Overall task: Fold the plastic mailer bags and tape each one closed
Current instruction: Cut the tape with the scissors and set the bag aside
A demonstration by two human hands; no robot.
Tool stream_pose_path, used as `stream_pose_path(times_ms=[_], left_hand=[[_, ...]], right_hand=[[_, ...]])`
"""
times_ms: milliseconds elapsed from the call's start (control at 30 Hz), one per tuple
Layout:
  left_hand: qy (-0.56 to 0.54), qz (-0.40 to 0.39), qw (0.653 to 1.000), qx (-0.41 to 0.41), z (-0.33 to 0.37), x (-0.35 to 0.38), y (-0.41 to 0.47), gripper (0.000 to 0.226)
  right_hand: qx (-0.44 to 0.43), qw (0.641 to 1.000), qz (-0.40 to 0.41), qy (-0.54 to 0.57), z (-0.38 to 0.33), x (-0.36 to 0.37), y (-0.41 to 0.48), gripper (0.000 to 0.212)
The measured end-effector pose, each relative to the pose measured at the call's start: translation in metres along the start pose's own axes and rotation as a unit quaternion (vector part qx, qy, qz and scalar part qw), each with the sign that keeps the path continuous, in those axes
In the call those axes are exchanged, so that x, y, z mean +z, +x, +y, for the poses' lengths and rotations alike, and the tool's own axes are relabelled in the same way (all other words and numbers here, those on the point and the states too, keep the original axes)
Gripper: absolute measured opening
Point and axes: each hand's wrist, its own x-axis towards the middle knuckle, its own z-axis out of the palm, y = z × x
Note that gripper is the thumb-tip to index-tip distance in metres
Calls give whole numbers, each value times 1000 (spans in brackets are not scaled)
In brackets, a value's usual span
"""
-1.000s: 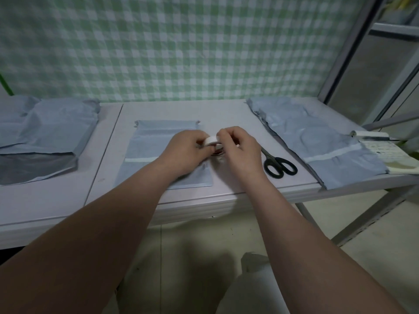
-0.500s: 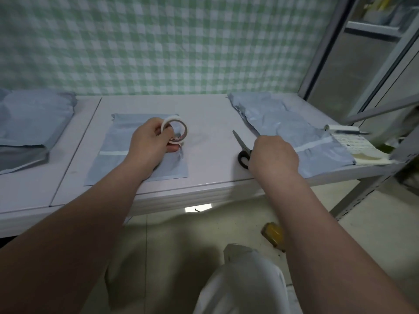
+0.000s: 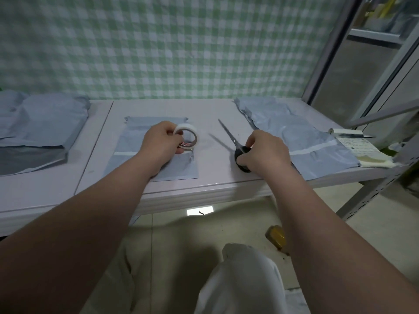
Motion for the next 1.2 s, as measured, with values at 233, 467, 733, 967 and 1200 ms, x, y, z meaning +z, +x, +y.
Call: stream_pose_path(times_ms=[233, 467, 733, 967, 1200], left_hand=[[188, -16, 978, 86, 3, -14, 6, 9], [131, 11, 987, 96, -18, -17, -1, 15], [150, 28, 983, 105, -22, -16, 1, 14], [142, 28, 984, 103, -21, -16, 0, 13], [137, 27, 986, 91, -20, -16, 0, 12]], right_hand=[[69, 884, -95, 452, -22, 27, -28, 31], [166, 728, -278, 604, -31, 31, -53, 23], [194, 666, -323, 643, -29, 22, -62, 28], [198, 644, -315, 668, -31, 22, -61, 25], [191, 660, -321, 651, -31, 19, -60, 25]])
